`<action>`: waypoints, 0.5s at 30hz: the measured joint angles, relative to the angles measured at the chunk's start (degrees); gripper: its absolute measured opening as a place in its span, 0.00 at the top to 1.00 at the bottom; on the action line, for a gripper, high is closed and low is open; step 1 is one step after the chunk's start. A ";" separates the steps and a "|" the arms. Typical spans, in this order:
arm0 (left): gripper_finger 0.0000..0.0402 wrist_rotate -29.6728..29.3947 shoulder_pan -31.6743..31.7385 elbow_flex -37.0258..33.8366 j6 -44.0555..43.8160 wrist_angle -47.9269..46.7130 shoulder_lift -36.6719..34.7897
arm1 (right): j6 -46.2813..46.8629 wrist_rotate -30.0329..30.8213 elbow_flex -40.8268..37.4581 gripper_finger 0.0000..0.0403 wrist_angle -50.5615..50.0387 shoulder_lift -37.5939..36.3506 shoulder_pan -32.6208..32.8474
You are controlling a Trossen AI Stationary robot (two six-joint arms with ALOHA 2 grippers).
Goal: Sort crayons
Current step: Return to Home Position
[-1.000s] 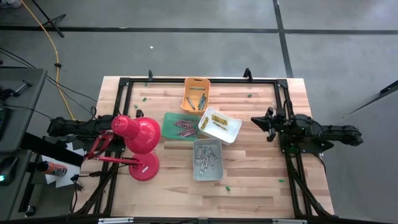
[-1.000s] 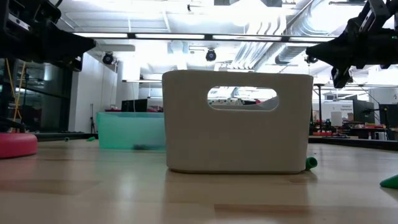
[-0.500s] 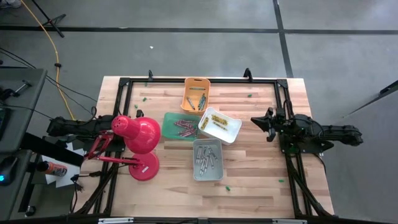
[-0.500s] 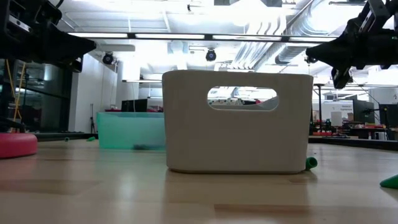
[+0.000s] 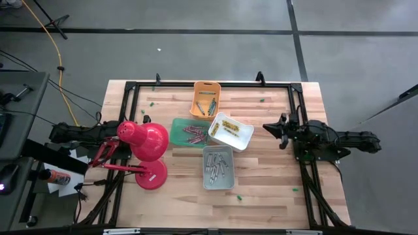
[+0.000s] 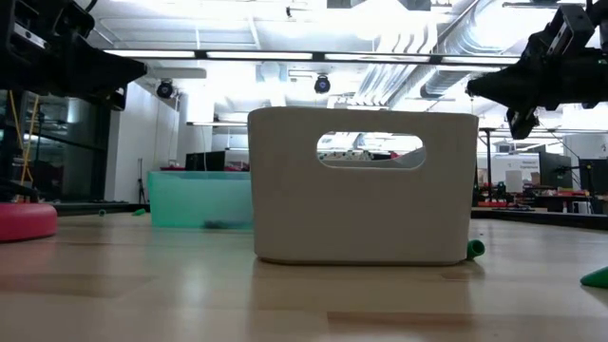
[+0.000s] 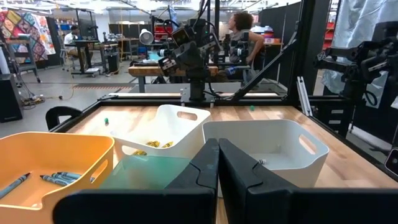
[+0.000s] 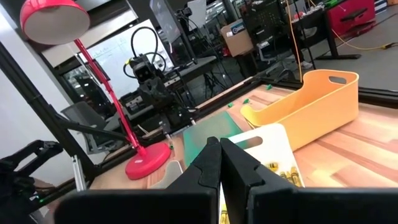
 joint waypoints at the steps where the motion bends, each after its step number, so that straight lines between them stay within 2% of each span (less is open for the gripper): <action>1: 1.00 0.00 0.00 0.00 0.00 0.00 0.00 | 0.00 0.00 0.00 1.00 -0.20 0.02 0.00; 15: 1.00 0.00 0.00 0.00 0.00 0.02 0.00 | 0.01 0.00 0.00 1.00 -0.41 0.02 0.00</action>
